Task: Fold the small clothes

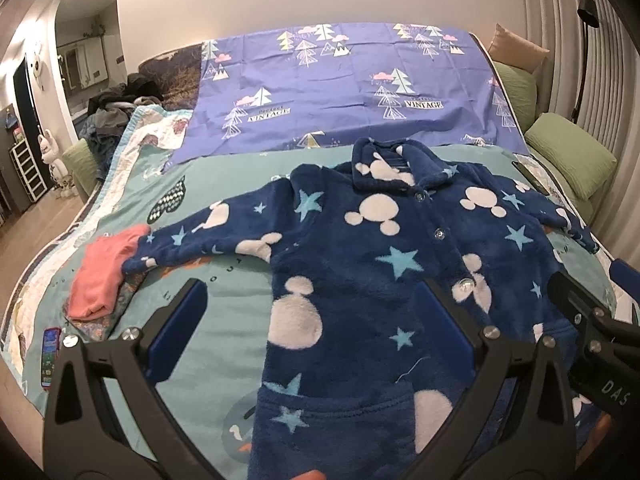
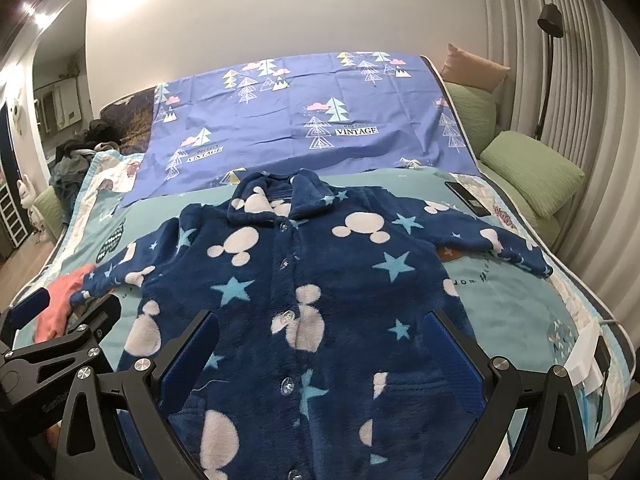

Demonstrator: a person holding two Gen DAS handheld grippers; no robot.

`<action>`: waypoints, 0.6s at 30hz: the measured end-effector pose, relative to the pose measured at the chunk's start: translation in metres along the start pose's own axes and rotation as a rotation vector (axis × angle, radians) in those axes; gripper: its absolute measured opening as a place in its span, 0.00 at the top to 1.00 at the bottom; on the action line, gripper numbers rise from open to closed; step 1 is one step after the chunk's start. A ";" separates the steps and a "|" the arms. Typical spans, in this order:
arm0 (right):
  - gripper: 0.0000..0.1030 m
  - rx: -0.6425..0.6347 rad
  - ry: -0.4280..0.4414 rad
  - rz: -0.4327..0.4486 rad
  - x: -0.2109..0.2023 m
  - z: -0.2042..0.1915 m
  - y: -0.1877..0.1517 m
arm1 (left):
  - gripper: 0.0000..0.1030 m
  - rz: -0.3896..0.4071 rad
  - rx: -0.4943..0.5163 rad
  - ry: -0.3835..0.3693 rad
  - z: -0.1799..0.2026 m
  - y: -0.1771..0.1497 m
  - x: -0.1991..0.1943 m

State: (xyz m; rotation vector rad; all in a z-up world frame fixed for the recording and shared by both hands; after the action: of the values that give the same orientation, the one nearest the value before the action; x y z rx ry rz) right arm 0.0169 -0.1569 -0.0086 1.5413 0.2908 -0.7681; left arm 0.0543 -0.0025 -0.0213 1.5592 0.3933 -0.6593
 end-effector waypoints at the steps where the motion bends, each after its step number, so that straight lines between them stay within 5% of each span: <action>1: 0.00 0.001 0.000 -0.002 0.001 0.000 0.000 | 0.00 0.006 0.005 0.001 0.001 0.000 -0.001; 18: 0.00 -0.007 0.002 -0.006 0.005 -0.002 0.000 | 0.00 0.011 0.023 -0.005 0.002 -0.001 0.003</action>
State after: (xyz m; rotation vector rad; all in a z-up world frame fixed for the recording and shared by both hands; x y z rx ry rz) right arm 0.0216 -0.1565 -0.0120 1.5355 0.2992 -0.7697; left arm 0.0555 -0.0050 -0.0235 1.5802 0.3745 -0.6618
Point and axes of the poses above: each gripper's, at about its wrist camera, not at the fingertips, and x roughly the way its jaws point, z to its right, y to its top, the point moved 3 cm from there along x, roughly the way its jaws point, and after that the axes turned 7 degrees about -y, right-handed, at the moved point
